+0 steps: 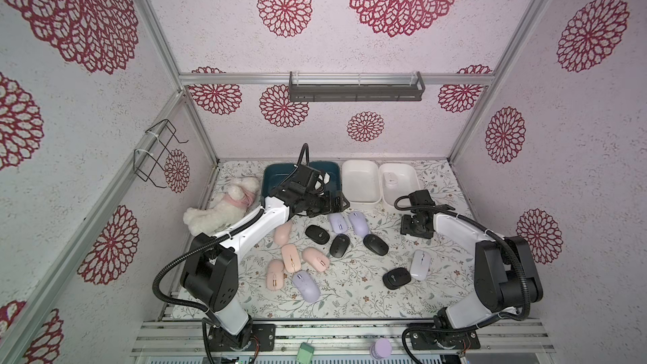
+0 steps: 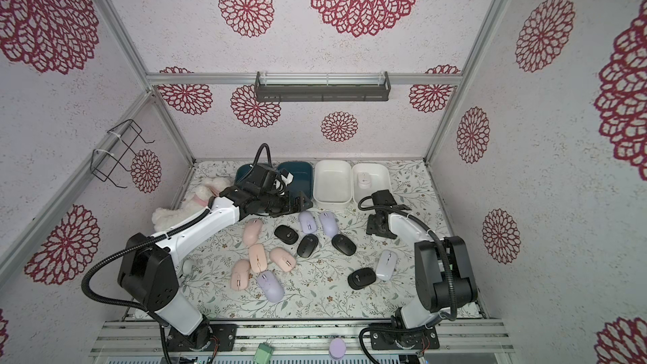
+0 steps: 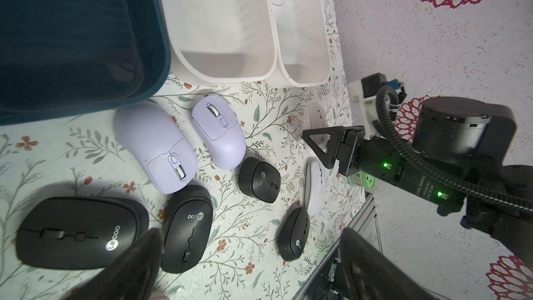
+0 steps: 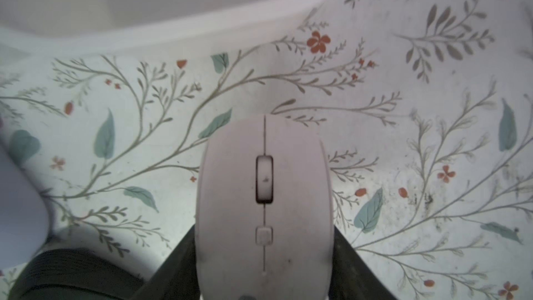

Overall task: Place the mice by color into the storage box
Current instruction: Pick up the mouse from the center of the board, then place the mouse in the storage box.

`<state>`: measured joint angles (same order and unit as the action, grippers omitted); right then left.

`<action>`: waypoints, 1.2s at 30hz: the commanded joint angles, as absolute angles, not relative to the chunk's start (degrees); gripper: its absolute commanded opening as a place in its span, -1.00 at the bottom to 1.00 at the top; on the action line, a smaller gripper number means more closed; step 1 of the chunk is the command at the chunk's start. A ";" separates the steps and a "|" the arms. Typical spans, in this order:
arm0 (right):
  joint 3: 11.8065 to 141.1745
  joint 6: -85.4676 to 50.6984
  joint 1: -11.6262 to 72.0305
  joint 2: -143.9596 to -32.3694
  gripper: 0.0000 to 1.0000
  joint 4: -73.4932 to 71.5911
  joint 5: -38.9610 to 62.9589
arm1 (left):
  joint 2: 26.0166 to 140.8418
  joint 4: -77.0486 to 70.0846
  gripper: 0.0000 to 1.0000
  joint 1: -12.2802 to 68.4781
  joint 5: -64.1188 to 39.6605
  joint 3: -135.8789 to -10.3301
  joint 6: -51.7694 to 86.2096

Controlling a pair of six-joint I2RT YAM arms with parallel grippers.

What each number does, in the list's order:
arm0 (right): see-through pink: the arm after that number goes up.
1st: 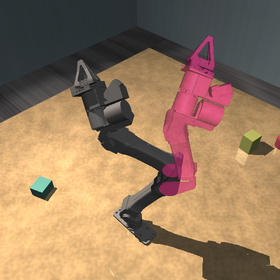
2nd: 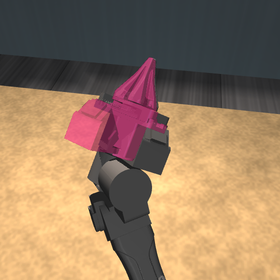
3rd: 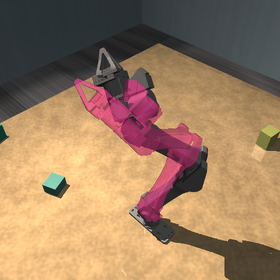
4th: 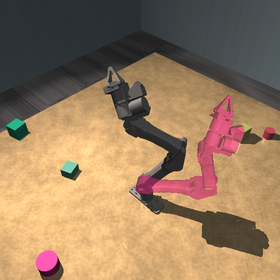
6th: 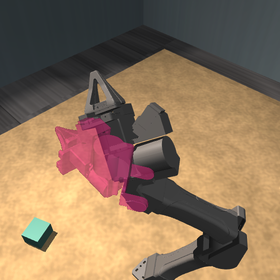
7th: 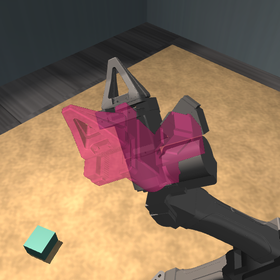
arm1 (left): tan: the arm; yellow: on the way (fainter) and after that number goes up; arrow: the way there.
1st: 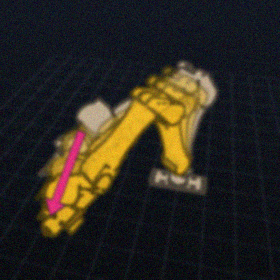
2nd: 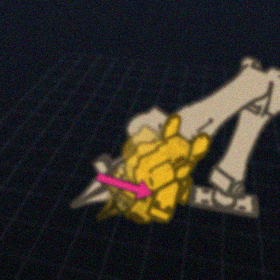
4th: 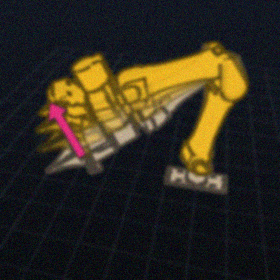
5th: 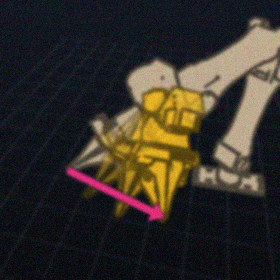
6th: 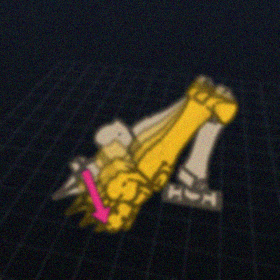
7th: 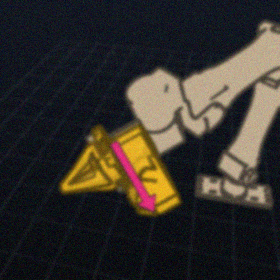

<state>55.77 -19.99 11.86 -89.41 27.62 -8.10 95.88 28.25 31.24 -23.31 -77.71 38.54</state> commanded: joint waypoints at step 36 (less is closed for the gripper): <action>113.17 0.07 5.32 -128.50 0.09 34.74 -13.21 | 91.12 26.89 0.94 24.89 -20.72 -77.87 38.49</action>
<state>110.61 -1.41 6.46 -128.35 33.52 -14.52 90.76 28.14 25.50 -20.05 -77.71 38.06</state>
